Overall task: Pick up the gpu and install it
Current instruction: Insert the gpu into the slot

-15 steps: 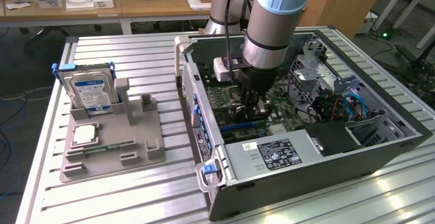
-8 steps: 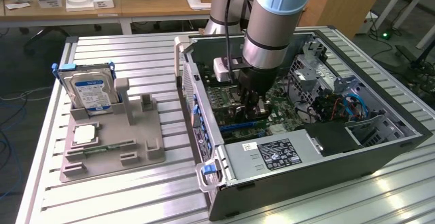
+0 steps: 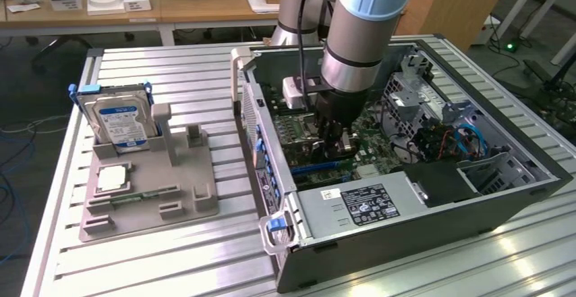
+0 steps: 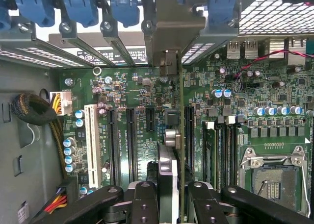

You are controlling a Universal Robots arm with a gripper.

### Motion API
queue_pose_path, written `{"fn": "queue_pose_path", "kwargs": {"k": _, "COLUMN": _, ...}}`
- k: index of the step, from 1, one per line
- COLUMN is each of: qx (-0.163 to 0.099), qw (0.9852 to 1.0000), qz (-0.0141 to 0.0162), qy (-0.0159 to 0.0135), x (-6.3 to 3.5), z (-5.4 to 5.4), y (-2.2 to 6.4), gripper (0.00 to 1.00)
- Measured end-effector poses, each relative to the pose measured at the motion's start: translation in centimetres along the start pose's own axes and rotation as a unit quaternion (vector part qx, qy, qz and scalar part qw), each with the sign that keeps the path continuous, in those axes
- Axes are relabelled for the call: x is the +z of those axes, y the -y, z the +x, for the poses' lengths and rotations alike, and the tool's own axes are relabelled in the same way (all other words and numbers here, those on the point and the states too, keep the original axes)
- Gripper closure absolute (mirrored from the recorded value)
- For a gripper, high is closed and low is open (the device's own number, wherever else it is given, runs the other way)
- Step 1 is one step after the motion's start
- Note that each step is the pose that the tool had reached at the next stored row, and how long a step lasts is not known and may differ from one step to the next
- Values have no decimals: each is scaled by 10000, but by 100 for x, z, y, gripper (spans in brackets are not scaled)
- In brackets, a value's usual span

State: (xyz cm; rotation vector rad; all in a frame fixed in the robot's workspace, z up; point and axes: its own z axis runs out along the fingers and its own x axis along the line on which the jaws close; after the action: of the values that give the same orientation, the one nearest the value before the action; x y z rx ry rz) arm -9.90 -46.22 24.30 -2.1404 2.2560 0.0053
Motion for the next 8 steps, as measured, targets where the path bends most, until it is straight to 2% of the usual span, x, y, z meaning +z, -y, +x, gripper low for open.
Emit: {"fn": "queue_pose_path", "kwargs": {"k": 8, "qx": 0, "qw": 10000, "qz": 0, "qy": 0, "x": 6, "z": 0, "y": 0, "gripper": 72}}
